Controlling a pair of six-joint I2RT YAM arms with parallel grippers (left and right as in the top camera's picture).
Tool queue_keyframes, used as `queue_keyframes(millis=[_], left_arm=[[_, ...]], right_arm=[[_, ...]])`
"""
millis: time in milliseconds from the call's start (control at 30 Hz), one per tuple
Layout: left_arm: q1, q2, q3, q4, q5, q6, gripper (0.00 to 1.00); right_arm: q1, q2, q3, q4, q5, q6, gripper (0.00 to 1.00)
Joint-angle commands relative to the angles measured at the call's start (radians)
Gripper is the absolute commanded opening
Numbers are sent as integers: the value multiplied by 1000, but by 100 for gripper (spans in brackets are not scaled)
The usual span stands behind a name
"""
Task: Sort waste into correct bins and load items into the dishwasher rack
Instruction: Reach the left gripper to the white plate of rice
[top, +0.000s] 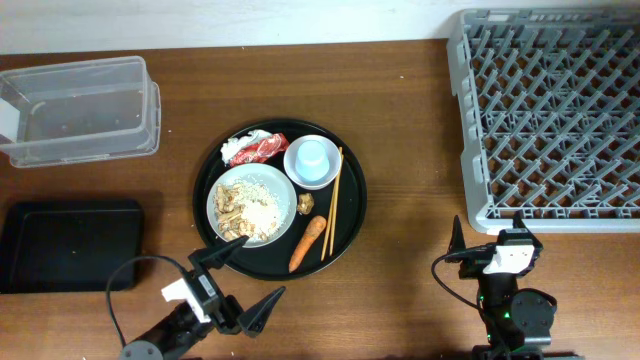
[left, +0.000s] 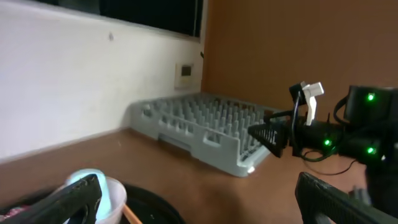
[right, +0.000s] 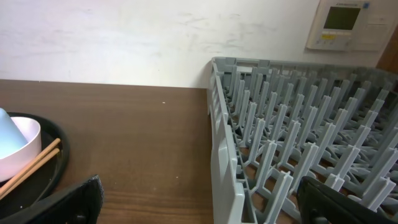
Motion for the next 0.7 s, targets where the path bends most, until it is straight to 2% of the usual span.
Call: queue_keyframes(millis=[0,67,233,300,333,433,467,533,600,667], left_arm=[[3,40,69,-89,-9,-67,99],[2,91,116,-151,-8,-32,99],[2,333,346,-325,-52,163,99],[2,473,503,-524,-153,304,99],[2,523,567,-627,-214,338,99],[2,700,782,-962,-449,370,99],[2,743,826,-1014,-470,370,99],[2,808,872,-1042,-416,337,99],[2,850,875,-1022,-264,311,99],[1,875,882,-1014,-235,310,99]], right_arm=[[4,-8,-5,-7,8,8,98],[4,-8,-5,-7,8,8,99],[4,-8,-5,-7,8,8,98],[4,-8,-5,-7,8,8,98],[4,-8,-5,-7,8,8,98],[4,-8,-5,-7,8,8,98],[4,-8,-5,-7,8,8,98],[4,-8,-5,-7,9,8,98],[4,-8,-5,-7,8,8,98],[4,-8,-5,-7,8,8,99]])
